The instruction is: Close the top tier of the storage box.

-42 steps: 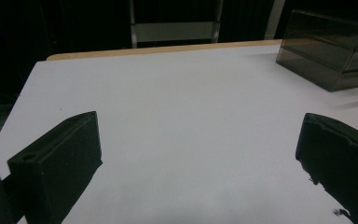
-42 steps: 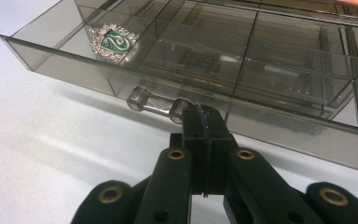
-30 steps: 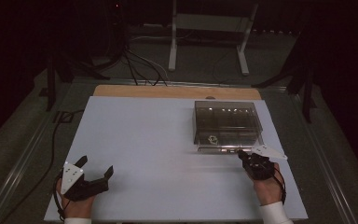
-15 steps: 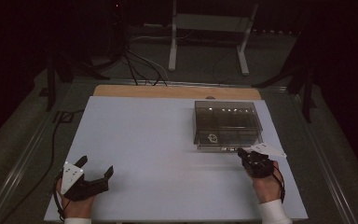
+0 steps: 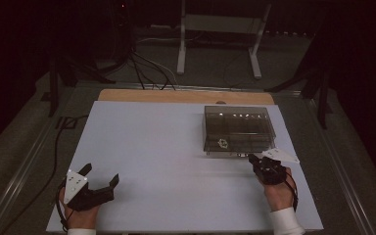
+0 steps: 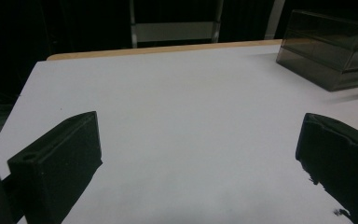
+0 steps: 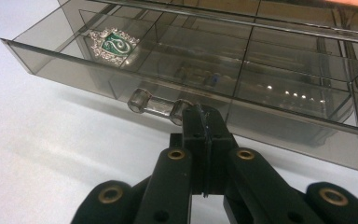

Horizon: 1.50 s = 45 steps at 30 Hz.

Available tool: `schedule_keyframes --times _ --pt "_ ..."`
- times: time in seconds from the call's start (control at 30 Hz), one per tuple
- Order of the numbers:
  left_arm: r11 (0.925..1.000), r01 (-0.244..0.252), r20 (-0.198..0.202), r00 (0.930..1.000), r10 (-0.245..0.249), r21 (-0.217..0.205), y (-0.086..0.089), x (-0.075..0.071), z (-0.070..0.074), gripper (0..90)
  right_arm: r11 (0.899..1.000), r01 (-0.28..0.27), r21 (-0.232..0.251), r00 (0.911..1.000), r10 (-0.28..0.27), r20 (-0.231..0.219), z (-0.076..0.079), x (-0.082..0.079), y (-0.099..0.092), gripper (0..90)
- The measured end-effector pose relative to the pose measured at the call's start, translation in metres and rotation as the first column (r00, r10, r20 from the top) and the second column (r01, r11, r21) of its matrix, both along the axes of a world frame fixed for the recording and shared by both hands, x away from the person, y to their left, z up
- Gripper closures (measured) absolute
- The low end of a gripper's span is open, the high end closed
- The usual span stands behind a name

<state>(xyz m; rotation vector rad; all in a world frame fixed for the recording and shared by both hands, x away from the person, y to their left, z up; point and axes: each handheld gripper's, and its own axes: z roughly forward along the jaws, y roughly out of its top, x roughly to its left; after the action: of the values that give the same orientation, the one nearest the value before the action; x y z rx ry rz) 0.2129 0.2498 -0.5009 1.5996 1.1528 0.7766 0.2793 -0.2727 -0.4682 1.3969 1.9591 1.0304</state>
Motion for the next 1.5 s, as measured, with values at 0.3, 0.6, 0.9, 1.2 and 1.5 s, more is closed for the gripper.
schedule_keyframes --times 0.3,0.6,0.9,1.2,1.5 --pt "1.0000 0.000 0.000 1.0000 0.000 0.000 0.000 0.000 0.000 1.1 1.000 0.006 0.005 1.0000 -0.006 0.000 0.001 0.002 0.001 90.0" --pt "1.0000 0.000 -0.001 1.0000 0.000 0.000 0.000 0.000 0.000 1.1 1.000 0.010 0.009 0.9999 -0.010 0.000 0.001 0.004 0.002 90.0" --pt "1.0000 0.002 -0.003 1.0000 -0.002 0.001 0.000 0.000 0.000 1.1 1.000 0.014 0.012 0.9999 -0.014 0.001 0.001 0.006 0.002 90.0" --pt "1.0000 0.002 -0.002 1.0000 -0.002 0.000 0.000 0.000 0.000 1.1 1.000 0.018 0.013 0.9998 -0.018 0.003 0.002 0.009 0.002 90.0" --pt "1.0000 0.003 -0.005 1.0000 -0.003 0.001 0.000 0.001 0.000 1.1 0.999 0.024 0.021 0.9997 -0.024 0.002 0.002 0.011 0.002 90.0"
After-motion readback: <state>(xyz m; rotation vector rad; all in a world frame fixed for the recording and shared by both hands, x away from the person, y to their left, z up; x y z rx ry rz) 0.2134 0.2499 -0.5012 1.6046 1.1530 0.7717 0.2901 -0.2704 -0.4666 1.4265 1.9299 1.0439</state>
